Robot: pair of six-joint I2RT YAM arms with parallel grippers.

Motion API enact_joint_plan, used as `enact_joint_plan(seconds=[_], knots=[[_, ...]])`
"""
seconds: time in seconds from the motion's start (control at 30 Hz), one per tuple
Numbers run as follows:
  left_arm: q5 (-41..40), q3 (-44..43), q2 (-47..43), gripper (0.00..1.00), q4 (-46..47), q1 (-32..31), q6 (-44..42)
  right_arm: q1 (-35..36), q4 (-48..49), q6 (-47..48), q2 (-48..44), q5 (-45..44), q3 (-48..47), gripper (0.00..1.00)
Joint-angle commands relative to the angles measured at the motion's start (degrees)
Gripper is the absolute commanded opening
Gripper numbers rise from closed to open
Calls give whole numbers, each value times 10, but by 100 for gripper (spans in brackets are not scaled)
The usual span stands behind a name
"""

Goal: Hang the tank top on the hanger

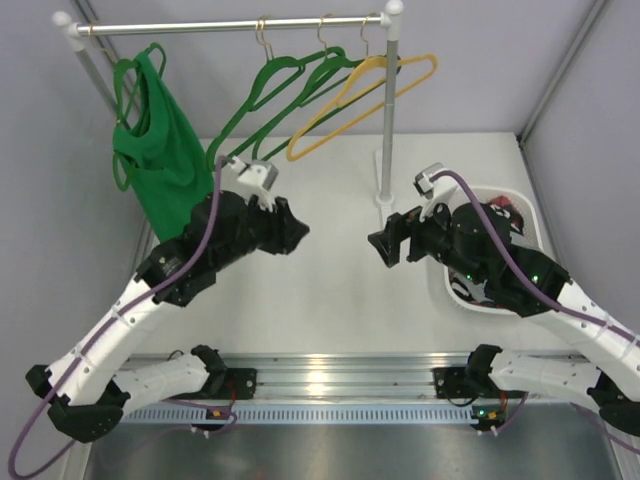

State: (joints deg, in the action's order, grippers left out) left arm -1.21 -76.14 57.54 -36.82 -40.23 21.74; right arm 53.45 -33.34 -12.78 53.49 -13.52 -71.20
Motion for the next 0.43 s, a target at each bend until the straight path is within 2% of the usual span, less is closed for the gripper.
enact_joint_plan(seconds=[0.0,0.07,0.23,0.4], knots=[[-105,73,-34,48,77,-75,38,-6,24,-31,-38,-35,45,88],[-104,115,-48,48,87,-88,58,-6,29,-56,-58,-45,90,99],[-90,166,-79,48,107,-91,74,-6,18,-86,-82,-89,149,100],[-80,170,-81,48,103,-91,62,-5,16,-101,-87,-118,162,100]])
